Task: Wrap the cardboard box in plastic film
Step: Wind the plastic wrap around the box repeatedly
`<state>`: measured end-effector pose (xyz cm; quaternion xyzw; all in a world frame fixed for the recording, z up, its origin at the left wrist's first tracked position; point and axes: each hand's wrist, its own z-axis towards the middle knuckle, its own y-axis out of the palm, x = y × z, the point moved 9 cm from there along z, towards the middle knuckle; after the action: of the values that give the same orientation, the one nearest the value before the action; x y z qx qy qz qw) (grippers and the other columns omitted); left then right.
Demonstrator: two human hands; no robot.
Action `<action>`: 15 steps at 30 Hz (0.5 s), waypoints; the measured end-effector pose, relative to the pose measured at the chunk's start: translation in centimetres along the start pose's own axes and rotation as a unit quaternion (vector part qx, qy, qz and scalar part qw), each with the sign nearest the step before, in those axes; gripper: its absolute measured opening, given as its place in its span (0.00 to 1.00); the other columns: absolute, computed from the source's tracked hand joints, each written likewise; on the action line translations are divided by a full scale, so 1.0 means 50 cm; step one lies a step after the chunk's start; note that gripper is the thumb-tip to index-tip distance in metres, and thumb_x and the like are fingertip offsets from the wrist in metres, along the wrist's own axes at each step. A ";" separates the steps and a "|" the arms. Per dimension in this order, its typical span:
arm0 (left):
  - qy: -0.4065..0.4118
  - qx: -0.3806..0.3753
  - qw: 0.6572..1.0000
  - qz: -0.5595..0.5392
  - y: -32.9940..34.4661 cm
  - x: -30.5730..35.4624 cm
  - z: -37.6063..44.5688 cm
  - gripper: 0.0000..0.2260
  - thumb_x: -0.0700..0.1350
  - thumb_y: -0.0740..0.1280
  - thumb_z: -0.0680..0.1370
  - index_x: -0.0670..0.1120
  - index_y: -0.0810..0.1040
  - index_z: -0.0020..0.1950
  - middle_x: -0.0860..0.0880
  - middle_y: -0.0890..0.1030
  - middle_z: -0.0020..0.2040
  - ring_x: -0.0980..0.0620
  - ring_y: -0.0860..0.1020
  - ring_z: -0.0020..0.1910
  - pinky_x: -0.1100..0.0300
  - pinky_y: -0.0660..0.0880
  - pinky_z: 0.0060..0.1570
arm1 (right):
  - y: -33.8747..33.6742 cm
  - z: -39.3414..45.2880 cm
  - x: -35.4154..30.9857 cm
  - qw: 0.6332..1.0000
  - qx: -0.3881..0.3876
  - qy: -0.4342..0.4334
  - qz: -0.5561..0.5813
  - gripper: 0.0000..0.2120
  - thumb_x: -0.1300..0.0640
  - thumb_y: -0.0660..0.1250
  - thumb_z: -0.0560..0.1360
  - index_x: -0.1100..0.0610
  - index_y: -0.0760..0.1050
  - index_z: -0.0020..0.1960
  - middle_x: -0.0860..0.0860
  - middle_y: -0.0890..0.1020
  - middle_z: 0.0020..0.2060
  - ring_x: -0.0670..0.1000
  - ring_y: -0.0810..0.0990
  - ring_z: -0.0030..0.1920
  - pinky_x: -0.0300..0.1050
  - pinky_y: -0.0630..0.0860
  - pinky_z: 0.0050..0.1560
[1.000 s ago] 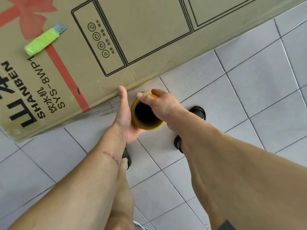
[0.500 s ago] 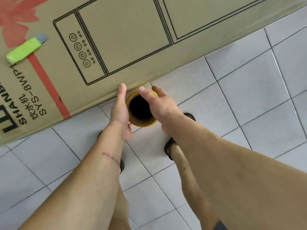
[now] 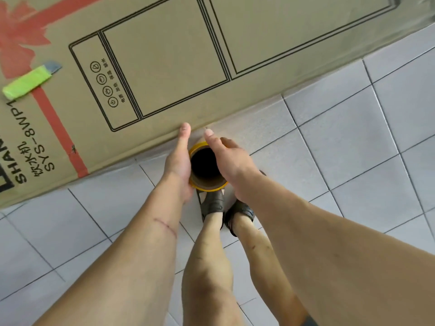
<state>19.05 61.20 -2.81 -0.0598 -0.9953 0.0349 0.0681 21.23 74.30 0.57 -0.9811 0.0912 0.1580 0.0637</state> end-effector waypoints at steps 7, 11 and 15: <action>-0.021 -0.095 0.995 -0.022 0.047 -0.016 -0.009 0.55 0.87 0.48 0.71 0.44 0.84 0.71 0.38 0.87 0.64 0.39 0.86 0.65 0.42 0.79 0.71 | -0.028 0.011 -0.036 0.991 0.027 -0.047 -0.119 0.38 0.38 0.70 0.73 0.52 0.64 0.77 0.54 0.74 0.69 0.55 0.74 0.67 0.47 0.71 0.65; 0.006 -0.022 1.000 0.004 0.043 -0.006 0.001 0.44 0.82 0.56 0.76 0.47 0.86 0.67 0.43 0.90 0.58 0.43 0.90 0.54 0.51 0.87 0.50 | -0.047 0.012 -0.026 0.996 0.037 -0.030 -0.069 0.40 0.33 0.68 0.72 0.51 0.63 0.77 0.53 0.72 0.71 0.54 0.72 0.69 0.43 0.68 0.61; -0.011 -0.076 0.997 -0.032 0.089 0.022 -0.007 0.45 0.80 0.61 0.76 0.43 0.84 0.69 0.38 0.89 0.59 0.37 0.89 0.56 0.46 0.87 0.48 | -0.059 0.010 0.016 0.995 0.060 0.039 0.070 0.40 0.28 0.68 0.67 0.48 0.70 0.73 0.49 0.76 0.67 0.51 0.76 0.64 0.47 0.72 0.65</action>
<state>18.52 65.75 -2.65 -0.0328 -0.9971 -0.0425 0.0533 22.42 77.13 0.14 -0.9721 0.1719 0.1178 0.1075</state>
